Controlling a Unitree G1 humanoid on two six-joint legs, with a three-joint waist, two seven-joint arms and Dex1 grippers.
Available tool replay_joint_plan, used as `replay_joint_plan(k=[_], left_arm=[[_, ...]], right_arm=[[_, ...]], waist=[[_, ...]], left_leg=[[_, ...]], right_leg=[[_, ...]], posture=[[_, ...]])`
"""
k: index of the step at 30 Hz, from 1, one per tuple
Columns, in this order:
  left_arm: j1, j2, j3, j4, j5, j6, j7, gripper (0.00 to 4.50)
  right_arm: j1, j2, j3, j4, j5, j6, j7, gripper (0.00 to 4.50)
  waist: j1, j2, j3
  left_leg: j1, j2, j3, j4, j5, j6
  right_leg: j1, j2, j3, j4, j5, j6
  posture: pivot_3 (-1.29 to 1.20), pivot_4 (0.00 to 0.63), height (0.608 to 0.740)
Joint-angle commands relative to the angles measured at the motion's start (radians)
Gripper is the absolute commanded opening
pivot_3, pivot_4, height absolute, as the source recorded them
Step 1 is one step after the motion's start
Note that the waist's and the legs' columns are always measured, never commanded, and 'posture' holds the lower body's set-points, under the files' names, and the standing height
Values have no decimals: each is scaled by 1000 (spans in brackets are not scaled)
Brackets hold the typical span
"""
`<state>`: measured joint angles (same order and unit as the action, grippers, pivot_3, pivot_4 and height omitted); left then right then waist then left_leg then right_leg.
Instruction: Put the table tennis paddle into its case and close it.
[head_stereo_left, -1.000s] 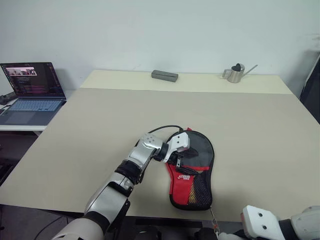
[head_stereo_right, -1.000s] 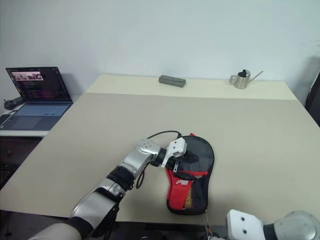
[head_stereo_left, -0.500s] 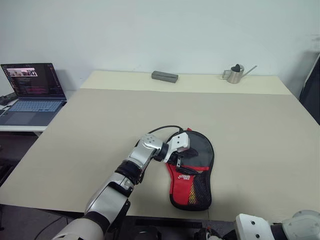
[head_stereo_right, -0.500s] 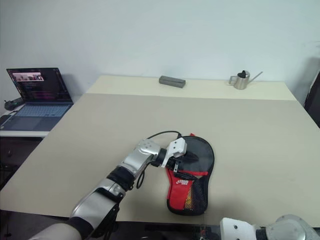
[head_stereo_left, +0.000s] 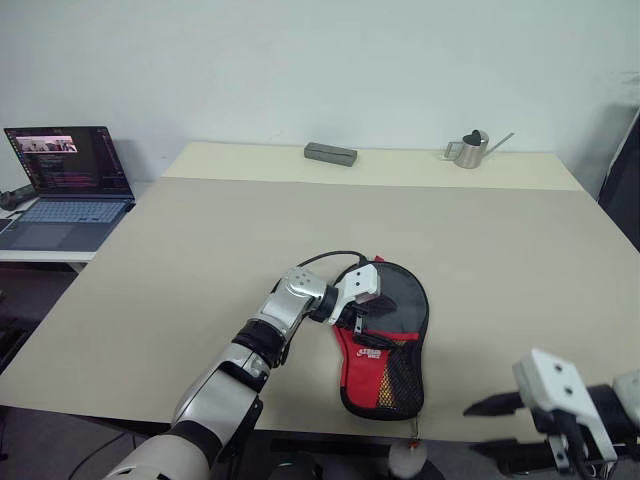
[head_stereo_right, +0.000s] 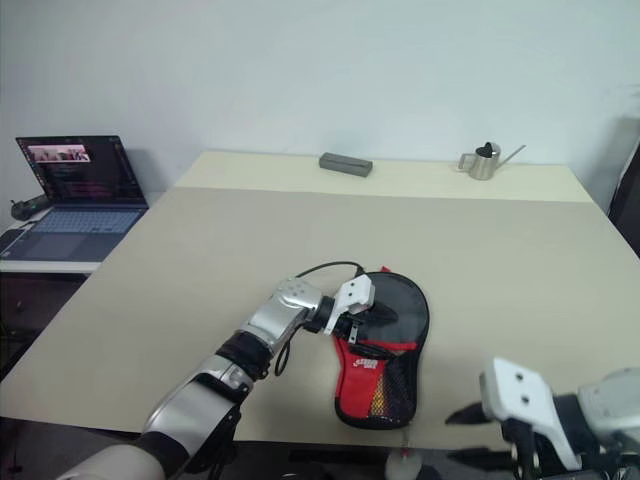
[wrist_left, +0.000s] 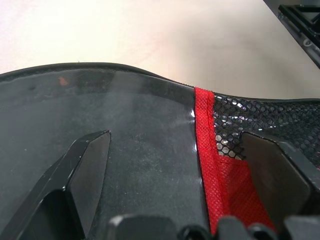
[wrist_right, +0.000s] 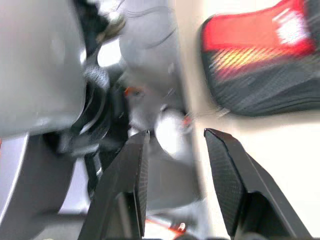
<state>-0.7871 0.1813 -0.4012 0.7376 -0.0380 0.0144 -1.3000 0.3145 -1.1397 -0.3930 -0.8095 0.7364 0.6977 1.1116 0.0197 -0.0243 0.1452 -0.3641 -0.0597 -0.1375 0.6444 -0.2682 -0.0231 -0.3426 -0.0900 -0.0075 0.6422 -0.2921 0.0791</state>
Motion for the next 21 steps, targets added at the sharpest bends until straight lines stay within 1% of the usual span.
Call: replay_joint_plan(k=[1,3,5,7,10,13,17,21], left_arm=[[63,10,-39,-30,33,27,-27,4500],[74,27,-21,-106,9,55,-42,4500],[83,47,-5,-183,-11,84,-47,4500],[92,65,9,-252,-30,112,-45,4500],[116,105,30,-372,-59,155,-42,4500],[159,158,75,-529,-116,228,-30,4500],[238,246,187,-737,-215,366,23,4500],[346,331,328,-881,-279,464,132,4500]], right_arm=[[-185,42,34,127,71,62,-98,1928],[-306,104,110,208,16,30,-153,1928],[-413,165,178,287,-17,24,-191,1928],[-487,225,222,352,-57,-14,-209,1928],[-592,304,267,453,-81,-32,-224,1928],[-669,370,291,553,-113,-83,-213,1928],[-741,428,305,699,-151,-150,-186,1928],[-793,449,323,847,-203,-222,-134,1928]], waist=[[-1,0,1],[-3,2,2],[-6,0,6],[-13,0,7],[-23,2,9],[-25,6,13],[-28,9,17],[-36,12,18]], left_leg=[[0,0,0,0,0,0],[-1,0,0,-1,0,0],[-2,1,0,-3,0,0],[-8,1,-1,-3,0,-1],[-20,0,-1,-1,2,-5],[-27,-1,0,1,3,-5],[-27,0,-1,1,4,-6],[-26,0,0,1,4,-6]], right_leg=[[0,0,0,0,0,0],[-2,0,1,0,0,-1],[-6,0,0,2,-1,-3],[-12,1,0,2,1,-8],[-23,0,0,3,1,-8],[-31,0,1,5,2,-8],[-31,0,1,7,2,-9],[-31,0,1,8,2,-9]], posture=[[0,150,740],[0,150,740],[0,150,740],[0,150,740],[0,150,740],[0,150,740],[0,150,740],[0,150,740]])
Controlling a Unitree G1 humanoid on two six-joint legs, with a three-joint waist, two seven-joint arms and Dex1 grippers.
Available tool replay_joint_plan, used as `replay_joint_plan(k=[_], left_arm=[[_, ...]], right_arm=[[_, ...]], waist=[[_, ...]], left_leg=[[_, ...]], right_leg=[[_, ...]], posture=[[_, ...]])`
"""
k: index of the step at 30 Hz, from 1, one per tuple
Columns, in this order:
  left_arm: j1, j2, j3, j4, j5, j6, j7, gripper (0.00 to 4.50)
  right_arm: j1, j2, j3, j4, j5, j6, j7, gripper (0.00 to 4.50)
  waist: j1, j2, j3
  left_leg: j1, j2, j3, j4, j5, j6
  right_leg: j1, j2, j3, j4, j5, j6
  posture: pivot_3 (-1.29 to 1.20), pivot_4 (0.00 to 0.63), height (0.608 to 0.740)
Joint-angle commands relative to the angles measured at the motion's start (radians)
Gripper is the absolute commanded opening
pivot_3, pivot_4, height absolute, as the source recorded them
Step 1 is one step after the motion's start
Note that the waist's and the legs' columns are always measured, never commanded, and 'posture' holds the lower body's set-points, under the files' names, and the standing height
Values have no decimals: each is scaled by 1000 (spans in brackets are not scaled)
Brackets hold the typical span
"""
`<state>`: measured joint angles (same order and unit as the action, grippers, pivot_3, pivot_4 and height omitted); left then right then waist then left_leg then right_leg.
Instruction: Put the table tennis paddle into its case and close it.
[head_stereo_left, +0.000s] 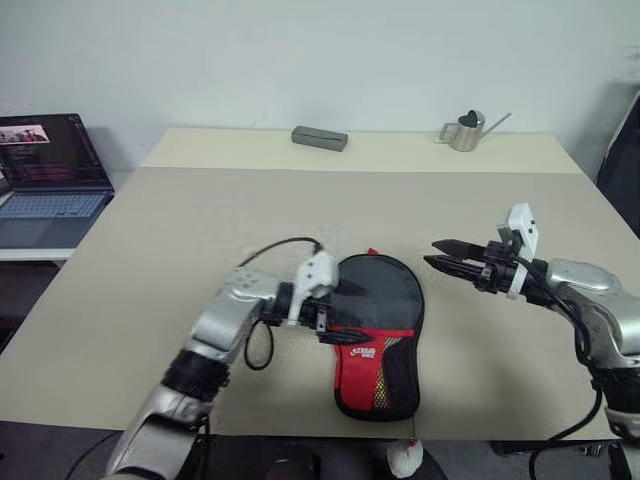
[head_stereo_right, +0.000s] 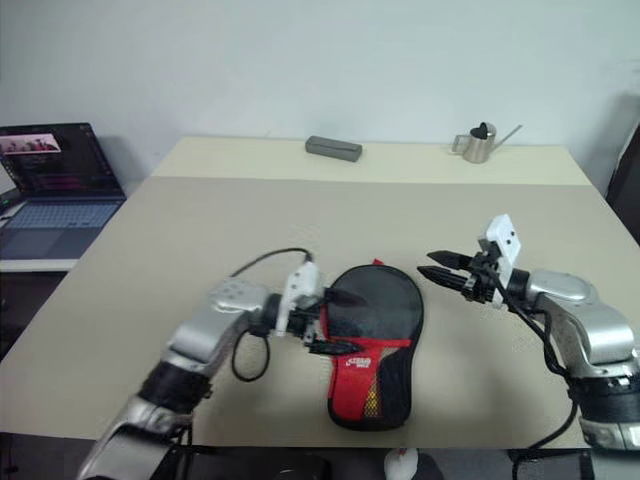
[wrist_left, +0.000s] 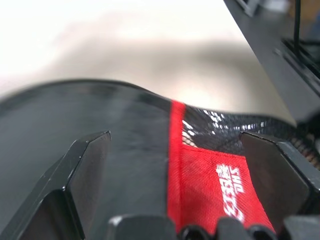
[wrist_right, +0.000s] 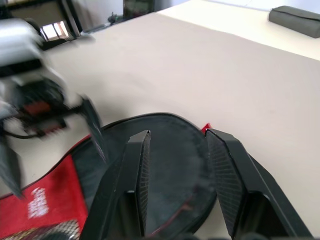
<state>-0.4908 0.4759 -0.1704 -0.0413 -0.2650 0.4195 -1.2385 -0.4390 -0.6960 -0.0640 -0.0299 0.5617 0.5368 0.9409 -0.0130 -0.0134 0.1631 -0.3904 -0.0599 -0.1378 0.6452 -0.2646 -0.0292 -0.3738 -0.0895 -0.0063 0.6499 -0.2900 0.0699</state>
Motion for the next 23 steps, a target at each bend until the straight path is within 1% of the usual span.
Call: replay_joint_plan(k=[1,4,7,9,10,13,17,23], left_arm=[[63,42,113,-123,-59,76,99,4500],[135,44,187,-192,-53,109,234,4500],[213,57,271,-264,-59,117,329,4500],[216,41,271,-285,-48,129,395,4500],[239,46,290,-294,-41,118,421,4500],[248,46,281,-292,-13,99,485,4500],[257,55,282,-236,6,33,509,4500],[221,48,264,-144,27,-34,539,4500]], right_arm=[[-52,5,-5,106,-38,-79,54,1928],[-128,-6,-14,326,-93,-173,110,1928],[-180,-23,-28,517,-139,-246,141,1928],[-231,-44,-27,663,-177,-315,174,1928],[-262,-51,-28,723,-197,-344,171,1928],[-385,-73,-28,925,-256,-433,171,1928],[-488,-67,-2,1061,-334,-527,175,1928],[-579,-81,-3,1176,-399,-563,179,1928]], waist=[[-7,1,1],[-10,2,2],[-13,2,2],[-12,2,2],[-12,2,2],[-16,5,4],[-22,6,4],[-19,6,4]], left_leg=[[0,0,0,0,0,0],[0,-1,0,0,0,0],[0,-1,1,0,0,0],[0,0,1,0,0,0],[0,0,1,0,0,0],[1,-1,4,0,0,0],[2,1,6,-1,0,0],[4,0,9,-1,0,0]], right_leg=[[0,0,0,0,0,0],[0,0,0,0,0,0],[0,0,1,0,0,0],[0,0,1,0,0,0],[0,0,0,0,0,0],[0,0,3,0,1,0],[-1,1,6,0,1,-1],[0,1,10,0,1,0]], posture=[[0,150,740],[0,150,740],[0,150,740],[0,150,740],[0,150,740],[0,150,740],[0,150,740],[0,150,740]])
